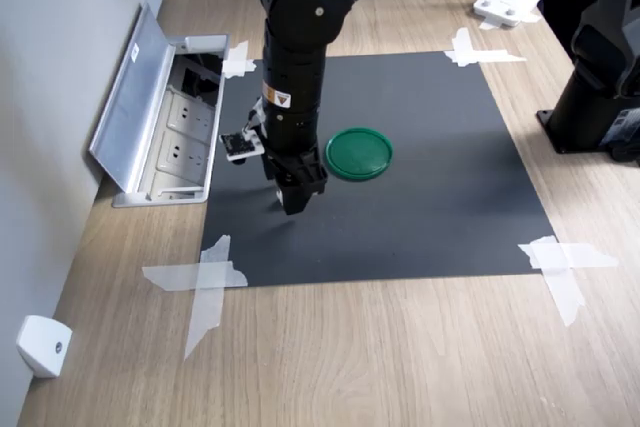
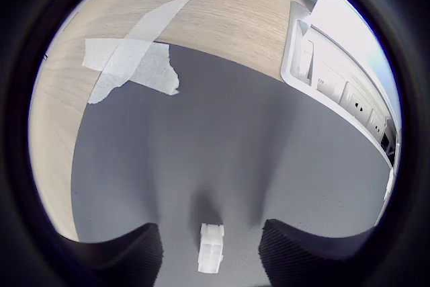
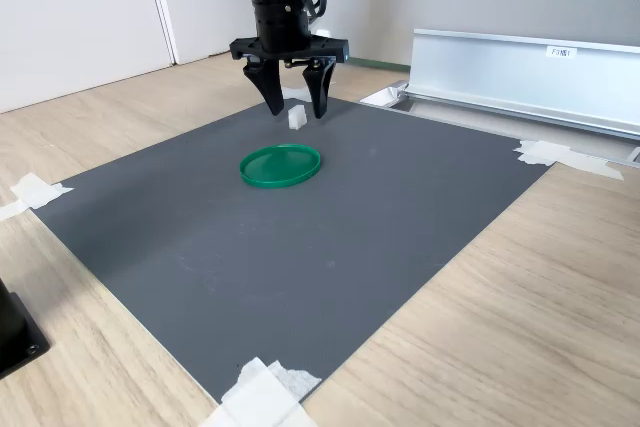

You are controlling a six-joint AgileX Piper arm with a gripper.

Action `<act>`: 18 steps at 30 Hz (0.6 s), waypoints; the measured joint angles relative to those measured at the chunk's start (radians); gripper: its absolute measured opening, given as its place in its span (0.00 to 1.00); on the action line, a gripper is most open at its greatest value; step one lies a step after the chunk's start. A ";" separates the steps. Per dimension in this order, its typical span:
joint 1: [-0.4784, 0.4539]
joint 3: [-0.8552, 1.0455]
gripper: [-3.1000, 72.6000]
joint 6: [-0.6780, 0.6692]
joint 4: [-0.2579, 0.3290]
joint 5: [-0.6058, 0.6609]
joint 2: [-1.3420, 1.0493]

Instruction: Grasp a white terminal and put it on the green lid.

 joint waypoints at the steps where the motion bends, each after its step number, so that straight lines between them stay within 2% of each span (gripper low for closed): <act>1: 0.000 0.000 0.77 -0.003 0.002 0.004 0.005; 4: 0.000 0.000 0.65 -0.003 0.007 0.018 0.016; 13: 0.000 0.000 0.16 -0.005 0.011 0.025 0.018; 18: 0.000 0.000 0.15 -0.062 0.042 0.074 0.002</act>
